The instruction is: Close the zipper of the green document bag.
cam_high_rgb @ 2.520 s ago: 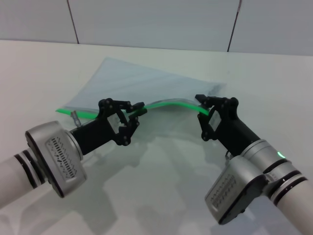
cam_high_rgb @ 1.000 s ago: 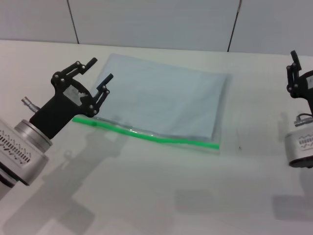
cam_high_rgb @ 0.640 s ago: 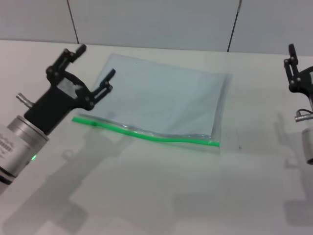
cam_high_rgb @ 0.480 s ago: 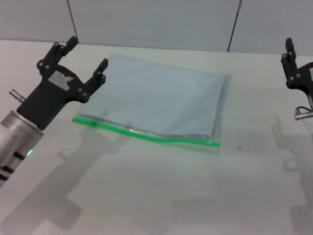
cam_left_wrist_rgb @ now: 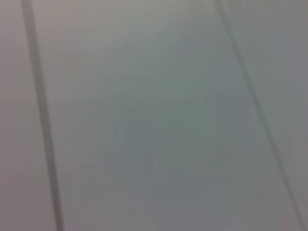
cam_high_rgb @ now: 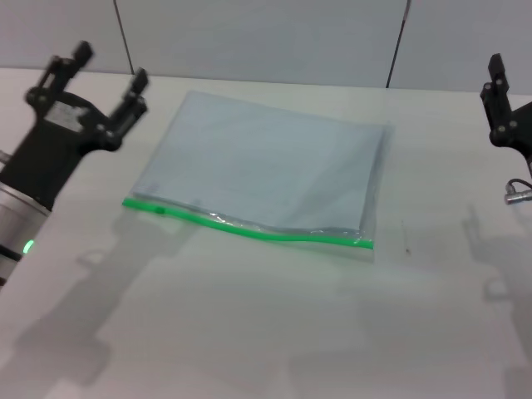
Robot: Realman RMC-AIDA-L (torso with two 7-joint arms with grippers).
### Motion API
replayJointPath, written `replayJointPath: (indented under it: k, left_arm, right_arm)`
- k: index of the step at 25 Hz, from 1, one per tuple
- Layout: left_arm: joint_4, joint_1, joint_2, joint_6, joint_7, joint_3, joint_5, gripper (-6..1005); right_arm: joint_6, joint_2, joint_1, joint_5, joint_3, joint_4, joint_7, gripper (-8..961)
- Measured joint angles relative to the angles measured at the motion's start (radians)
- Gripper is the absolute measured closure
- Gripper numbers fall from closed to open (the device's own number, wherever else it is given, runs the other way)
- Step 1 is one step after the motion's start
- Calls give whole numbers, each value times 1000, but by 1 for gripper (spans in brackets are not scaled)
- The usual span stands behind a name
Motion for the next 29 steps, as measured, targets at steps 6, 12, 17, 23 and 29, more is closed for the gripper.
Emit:
replayJointPath:
  k: [6, 12, 17, 23, 29]
  left_arm:
    - [3, 49, 3, 69, -106, -117, -28, 225]
    - [-1, 96, 2, 123, -126, -205, -86, 228]
    - [-7, 103, 3, 125, -127, -214, -112, 228]
    - [-7, 98, 3, 122, -127, -208, -110, 227]
    - [-7, 92, 0, 114, -127, -203, -106, 227]
  right_arm:
    - [-84, -1, -11, -104, 0, 79, 246, 340]
    - [-112, -1, -12, -145, 0, 112, 323, 341]
    - [-113, -1, -12, -146, 0, 113, 325, 341]
    - [-113, -1, -7, -147, 0, 111, 325, 341]
    - [-106, -1, 2, -149, 0, 107, 326, 341]
